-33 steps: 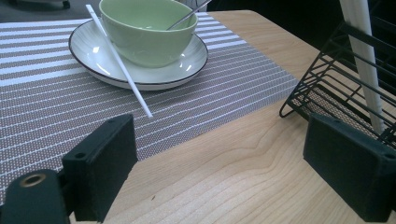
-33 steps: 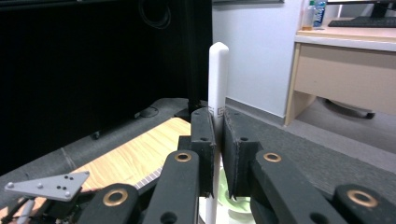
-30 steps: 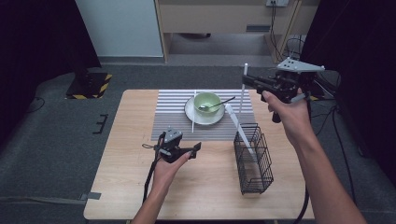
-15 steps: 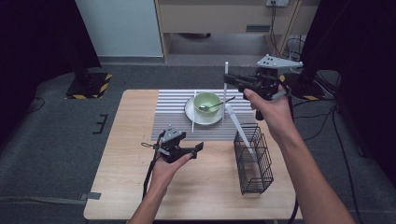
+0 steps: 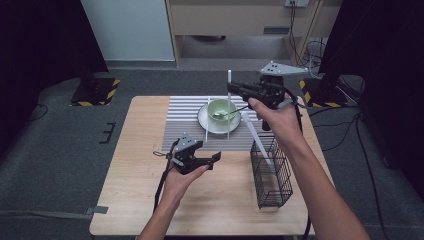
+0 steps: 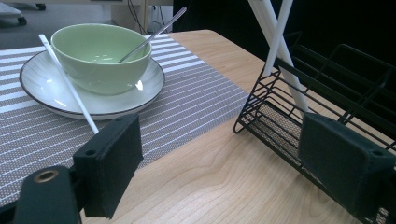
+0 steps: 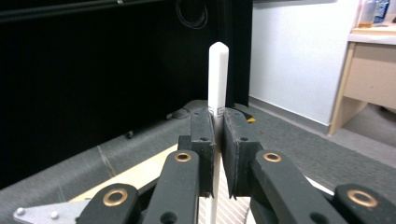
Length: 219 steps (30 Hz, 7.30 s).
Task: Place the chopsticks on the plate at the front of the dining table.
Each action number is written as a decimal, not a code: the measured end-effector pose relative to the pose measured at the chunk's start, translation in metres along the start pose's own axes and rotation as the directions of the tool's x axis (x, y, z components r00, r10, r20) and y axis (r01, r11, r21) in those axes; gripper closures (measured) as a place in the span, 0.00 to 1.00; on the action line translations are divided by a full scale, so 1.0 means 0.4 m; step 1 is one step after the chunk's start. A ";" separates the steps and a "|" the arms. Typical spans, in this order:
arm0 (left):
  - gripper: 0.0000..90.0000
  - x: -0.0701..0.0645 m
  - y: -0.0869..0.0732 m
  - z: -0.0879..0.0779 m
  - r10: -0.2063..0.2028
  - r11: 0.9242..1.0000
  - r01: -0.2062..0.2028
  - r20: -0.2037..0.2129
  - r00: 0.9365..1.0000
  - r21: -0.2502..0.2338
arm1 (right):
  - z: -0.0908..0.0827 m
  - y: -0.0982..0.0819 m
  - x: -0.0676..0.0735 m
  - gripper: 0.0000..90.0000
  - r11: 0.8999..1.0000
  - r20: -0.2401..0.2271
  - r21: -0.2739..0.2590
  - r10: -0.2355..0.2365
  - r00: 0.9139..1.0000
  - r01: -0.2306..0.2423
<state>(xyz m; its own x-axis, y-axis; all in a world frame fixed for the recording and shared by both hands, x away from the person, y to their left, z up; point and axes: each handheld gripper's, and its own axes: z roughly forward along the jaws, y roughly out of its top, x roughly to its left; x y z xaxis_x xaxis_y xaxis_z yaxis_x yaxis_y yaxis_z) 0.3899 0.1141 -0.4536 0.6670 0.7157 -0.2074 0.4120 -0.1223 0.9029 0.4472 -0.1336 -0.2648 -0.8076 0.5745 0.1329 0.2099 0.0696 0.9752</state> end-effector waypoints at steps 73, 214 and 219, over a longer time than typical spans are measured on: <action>0.92 -0.017 0.032 -0.025 0.061 0.997 -0.051 0.169 0.984 -0.060 | 0.036 -0.001 0.050 0.93 0.998 -0.120 0.004 0.060 0.991 -0.060; 0.97 0.062 0.117 0.019 -0.008 0.994 -0.018 -0.230 0.973 -0.108 | -0.284 -0.420 -0.307 0.25 0.991 0.551 0.016 0.103 0.828 -0.134; 0.96 0.066 0.117 0.022 -0.019 0.993 -0.009 -0.245 0.969 -0.114 | -0.290 -0.486 -0.320 0.25 0.988 0.585 0.054 0.086 0.806 -0.145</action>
<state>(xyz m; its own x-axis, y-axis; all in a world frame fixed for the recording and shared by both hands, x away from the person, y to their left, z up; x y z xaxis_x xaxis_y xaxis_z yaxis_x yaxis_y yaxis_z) 0.4323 0.1212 -0.4203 0.4864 0.8646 -0.1257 0.3324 -0.0501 0.9418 0.4457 -0.3151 -0.4510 -0.3104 0.9466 0.0877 0.3539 0.0294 0.9348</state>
